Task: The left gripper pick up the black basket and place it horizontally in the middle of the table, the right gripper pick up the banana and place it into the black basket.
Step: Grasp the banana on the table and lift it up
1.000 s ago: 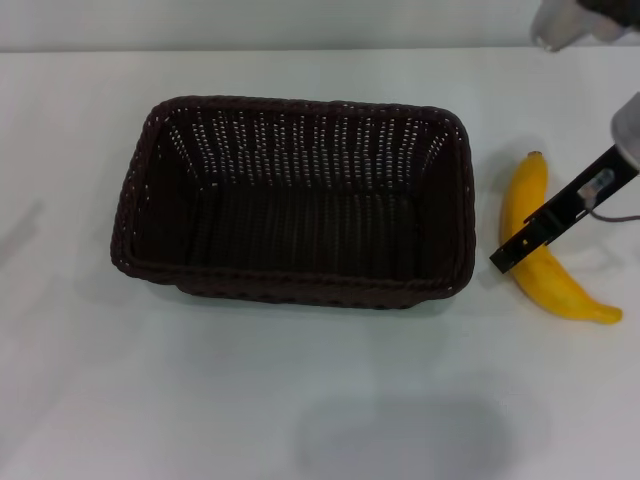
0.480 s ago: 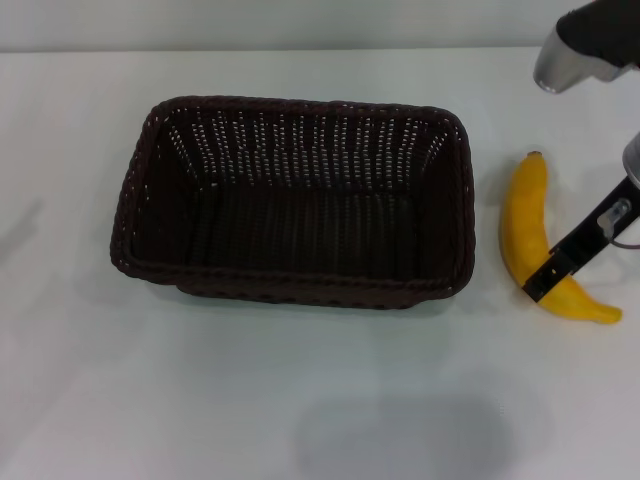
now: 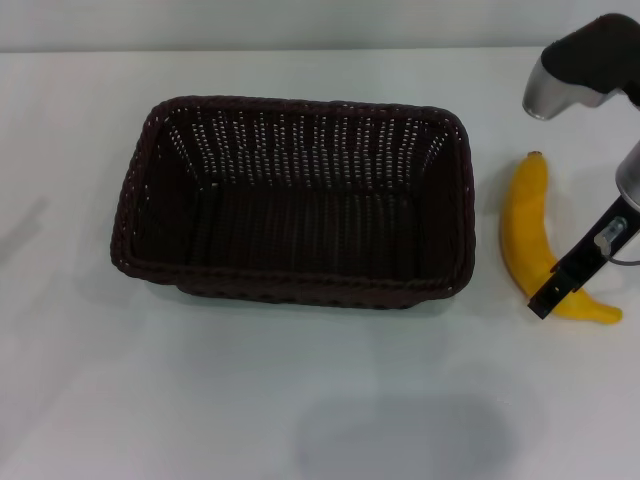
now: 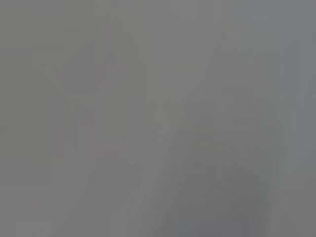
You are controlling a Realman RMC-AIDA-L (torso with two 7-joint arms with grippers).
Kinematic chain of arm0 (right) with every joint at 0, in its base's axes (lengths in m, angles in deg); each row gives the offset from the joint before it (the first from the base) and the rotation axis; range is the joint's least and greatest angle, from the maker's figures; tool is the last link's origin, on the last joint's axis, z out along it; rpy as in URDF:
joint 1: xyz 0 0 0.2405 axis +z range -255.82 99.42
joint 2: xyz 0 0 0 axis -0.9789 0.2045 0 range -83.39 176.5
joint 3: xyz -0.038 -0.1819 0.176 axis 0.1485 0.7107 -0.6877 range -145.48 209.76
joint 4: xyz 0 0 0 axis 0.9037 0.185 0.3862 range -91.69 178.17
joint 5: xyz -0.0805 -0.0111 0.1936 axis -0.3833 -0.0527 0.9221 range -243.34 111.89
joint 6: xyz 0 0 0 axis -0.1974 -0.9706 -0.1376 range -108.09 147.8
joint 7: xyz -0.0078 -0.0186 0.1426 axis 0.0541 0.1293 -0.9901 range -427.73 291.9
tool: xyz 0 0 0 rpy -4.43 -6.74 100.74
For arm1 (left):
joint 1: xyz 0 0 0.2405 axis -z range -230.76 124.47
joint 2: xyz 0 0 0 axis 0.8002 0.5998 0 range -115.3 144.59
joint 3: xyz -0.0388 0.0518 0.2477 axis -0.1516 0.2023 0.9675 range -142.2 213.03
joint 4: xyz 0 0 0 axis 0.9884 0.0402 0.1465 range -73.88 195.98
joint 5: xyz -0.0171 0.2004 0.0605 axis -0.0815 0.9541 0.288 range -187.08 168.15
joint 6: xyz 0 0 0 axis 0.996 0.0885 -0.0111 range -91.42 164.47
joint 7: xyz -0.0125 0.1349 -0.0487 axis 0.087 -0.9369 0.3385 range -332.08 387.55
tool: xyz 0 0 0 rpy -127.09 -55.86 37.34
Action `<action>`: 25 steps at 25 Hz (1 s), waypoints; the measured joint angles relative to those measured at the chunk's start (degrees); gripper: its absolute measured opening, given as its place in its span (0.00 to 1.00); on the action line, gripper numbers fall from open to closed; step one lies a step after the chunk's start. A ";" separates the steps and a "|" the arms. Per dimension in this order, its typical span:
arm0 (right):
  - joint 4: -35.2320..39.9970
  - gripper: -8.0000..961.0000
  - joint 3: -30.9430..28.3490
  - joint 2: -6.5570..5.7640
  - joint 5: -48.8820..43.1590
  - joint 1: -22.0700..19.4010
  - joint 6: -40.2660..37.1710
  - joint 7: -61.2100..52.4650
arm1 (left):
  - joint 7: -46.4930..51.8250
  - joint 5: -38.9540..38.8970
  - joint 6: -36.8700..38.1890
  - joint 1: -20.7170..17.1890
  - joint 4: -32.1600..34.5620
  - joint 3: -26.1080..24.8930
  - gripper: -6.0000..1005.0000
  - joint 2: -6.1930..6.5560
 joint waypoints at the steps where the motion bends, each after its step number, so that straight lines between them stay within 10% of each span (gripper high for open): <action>1: -0.34 0.79 0.24 0.05 -0.43 0.12 -0.23 -0.01 | 0.00 0.00 0.09 0.03 0.00 0.00 0.89 0.00; 12: -1.58 0.77 4.50 0.13 -3.04 0.71 -2.18 -0.32 | 0.12 -0.50 0.47 0.15 -0.05 0.00 0.89 0.00; 25: -1.85 0.46 2.75 -0.12 -3.76 0.47 -4.19 2.12 | 0.08 -0.97 0.56 0.34 -0.05 -0.33 0.89 -0.02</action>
